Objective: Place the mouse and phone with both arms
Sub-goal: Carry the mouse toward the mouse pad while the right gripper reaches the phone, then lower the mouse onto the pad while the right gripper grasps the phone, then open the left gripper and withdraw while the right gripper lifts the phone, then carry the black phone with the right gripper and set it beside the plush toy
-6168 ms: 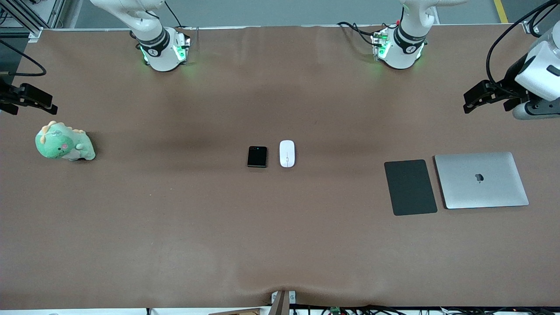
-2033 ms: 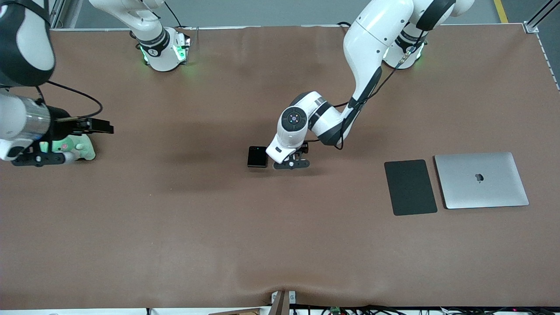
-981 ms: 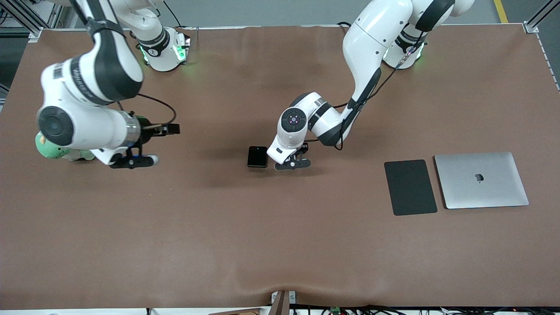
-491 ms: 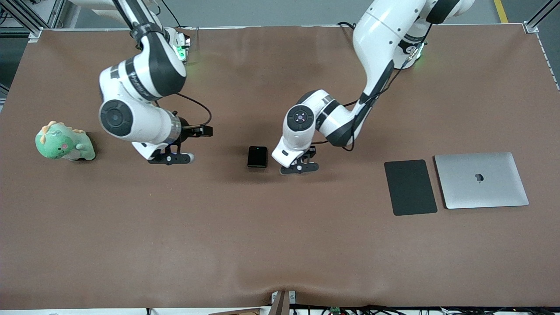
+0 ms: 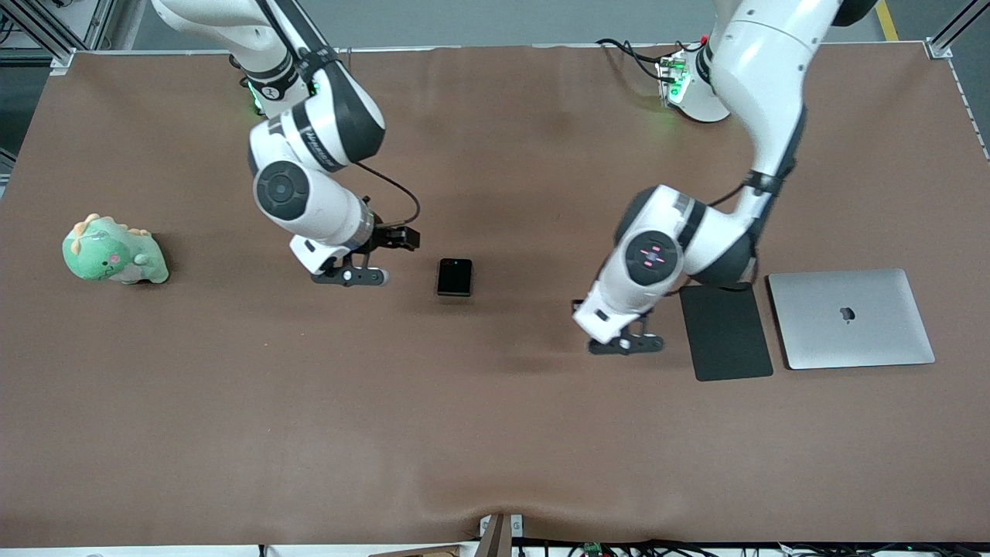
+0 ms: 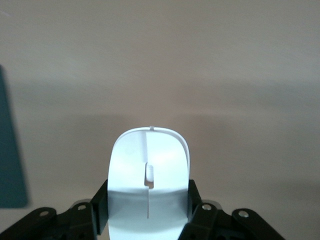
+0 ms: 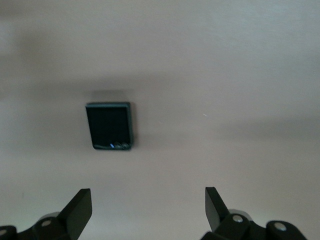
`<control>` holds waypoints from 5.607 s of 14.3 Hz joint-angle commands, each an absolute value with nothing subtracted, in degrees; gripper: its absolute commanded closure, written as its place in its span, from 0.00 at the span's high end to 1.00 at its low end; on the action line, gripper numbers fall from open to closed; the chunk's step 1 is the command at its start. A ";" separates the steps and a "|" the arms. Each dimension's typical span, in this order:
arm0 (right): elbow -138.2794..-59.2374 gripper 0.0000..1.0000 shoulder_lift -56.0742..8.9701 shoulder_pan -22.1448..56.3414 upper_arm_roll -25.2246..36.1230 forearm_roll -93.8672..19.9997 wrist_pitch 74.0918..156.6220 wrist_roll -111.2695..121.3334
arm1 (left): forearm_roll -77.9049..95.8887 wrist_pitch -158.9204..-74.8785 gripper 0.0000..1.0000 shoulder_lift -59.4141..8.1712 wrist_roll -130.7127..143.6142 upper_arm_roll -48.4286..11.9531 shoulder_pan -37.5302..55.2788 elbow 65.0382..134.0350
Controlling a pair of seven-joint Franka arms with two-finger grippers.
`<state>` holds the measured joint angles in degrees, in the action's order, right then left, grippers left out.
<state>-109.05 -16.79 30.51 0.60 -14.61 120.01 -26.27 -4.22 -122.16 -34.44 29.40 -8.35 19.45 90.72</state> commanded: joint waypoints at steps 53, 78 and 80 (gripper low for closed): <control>-110.99 0.00 -27.43 12.76 2.02 -11.60 126.21 -10.92 | -6.09 -98.81 1.00 -4.15 13.62 -9.76 -2.99 92.03; -134.91 0.91 -19.68 -8.17 2.29 -5.19 142.65 16.44 | -2.72 -88.86 1.00 3.60 9.84 -6.24 1.76 91.41; -134.74 1.00 -20.13 -8.35 2.29 -5.19 142.65 16.44 | -2.72 -88.86 1.00 3.52 9.84 -6.33 1.76 91.32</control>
